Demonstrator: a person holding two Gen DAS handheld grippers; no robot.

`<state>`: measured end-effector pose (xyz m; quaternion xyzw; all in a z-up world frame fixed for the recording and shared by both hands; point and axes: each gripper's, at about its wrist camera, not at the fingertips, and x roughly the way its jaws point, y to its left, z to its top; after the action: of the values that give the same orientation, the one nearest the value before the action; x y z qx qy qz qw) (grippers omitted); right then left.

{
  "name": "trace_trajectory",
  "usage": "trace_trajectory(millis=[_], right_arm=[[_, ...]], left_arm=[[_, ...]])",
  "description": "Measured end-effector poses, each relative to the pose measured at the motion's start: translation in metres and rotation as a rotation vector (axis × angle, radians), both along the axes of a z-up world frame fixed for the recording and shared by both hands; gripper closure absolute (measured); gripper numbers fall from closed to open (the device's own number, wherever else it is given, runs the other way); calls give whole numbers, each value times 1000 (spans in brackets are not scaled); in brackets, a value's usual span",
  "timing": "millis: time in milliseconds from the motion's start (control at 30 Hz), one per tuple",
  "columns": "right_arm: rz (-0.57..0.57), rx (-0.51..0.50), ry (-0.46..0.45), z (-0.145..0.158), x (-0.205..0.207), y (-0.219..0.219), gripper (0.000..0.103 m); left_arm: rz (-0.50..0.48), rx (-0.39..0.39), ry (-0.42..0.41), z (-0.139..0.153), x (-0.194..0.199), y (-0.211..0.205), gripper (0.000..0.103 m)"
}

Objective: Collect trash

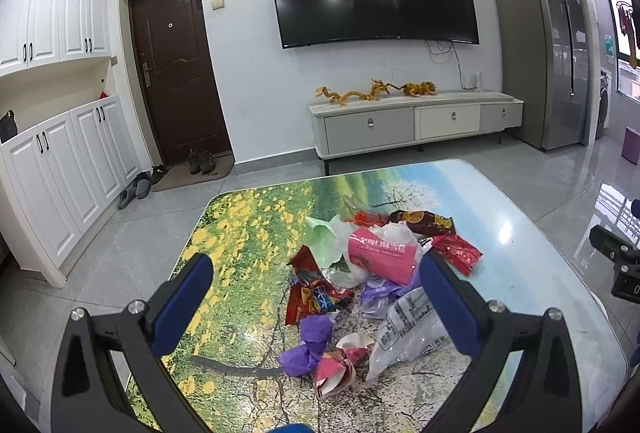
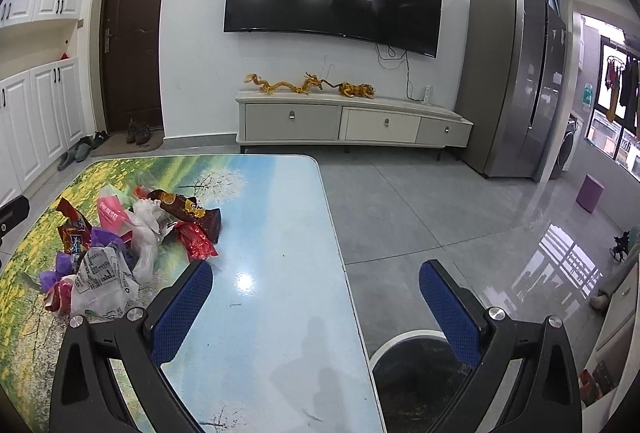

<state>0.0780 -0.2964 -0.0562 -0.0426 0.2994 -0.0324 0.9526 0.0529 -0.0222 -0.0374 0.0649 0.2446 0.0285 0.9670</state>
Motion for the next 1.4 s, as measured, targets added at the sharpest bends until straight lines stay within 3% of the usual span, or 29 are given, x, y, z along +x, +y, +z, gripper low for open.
trace_trajectory(millis=[300, 567, 1000, 1200, 1400], right_arm=[[-6, -4, -2, 0, 3, -2, 0], [-28, -25, -7, 4, -4, -8, 0], [-78, -33, -73, 22, -12, -16, 0], [-95, -37, -71, 29, -17, -18, 0], [-125, -66, -23, 23, -20, -17, 0]], left_arm=[[2, -19, -1, 3, -2, 2, 0], [-94, -18, 5, 2, -6, -19, 0], [-131, -16, 16, 5, -4, -22, 0], [-222, 24, -1, 8, -2, -36, 0], [-295, 36, 44, -13, -3, -43, 0]])
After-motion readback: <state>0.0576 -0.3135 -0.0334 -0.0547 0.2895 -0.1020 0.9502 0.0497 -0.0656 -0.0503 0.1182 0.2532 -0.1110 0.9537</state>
